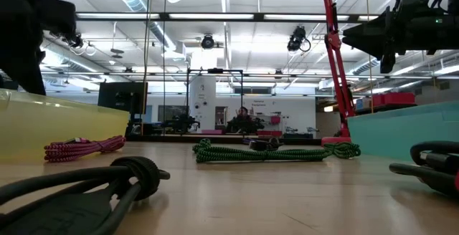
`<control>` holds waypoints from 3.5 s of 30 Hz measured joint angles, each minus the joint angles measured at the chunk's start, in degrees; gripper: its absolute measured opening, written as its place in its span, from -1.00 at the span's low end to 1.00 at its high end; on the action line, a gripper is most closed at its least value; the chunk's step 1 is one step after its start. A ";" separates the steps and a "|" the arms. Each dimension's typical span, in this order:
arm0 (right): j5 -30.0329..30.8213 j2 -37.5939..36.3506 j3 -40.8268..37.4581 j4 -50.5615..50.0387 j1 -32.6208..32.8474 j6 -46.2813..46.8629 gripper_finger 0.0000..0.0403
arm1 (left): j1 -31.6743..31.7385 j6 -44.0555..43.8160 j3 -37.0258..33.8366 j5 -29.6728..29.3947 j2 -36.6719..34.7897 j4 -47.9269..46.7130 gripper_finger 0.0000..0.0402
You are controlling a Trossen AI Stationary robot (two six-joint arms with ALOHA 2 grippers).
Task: Pick & Place USB Port
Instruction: Put the black and pink charger cable into the yellow bin
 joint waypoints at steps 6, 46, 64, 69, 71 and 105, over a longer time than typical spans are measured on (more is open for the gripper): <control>0.00 0.00 0.00 0.00 0.00 0.15 -0.55 | 3.99 25.16 7.25 0.14 0.00 2.10 -0.12; 2.54 0.02 0.00 -0.04 0.00 1.02 -0.55 | 7.86 100.87 11.42 13.13 23.43 20.40 -0.12; 2.56 0.02 0.00 -0.07 0.00 1.01 -0.55 | 8.91 100.45 11.72 15.74 28.65 23.90 -0.12; 2.58 0.02 0.00 -0.61 0.00 1.01 -0.55 | 9.13 100.72 11.79 16.03 31.34 23.21 -0.12; 2.56 0.02 0.00 -0.65 -0.02 1.01 -0.55 | 9.21 100.65 11.79 16.73 31.37 23.03 -0.12; 2.54 0.55 0.00 -0.84 -0.03 1.01 -0.55 | 11.15 94.97 12.72 20.16 32.53 24.86 -0.66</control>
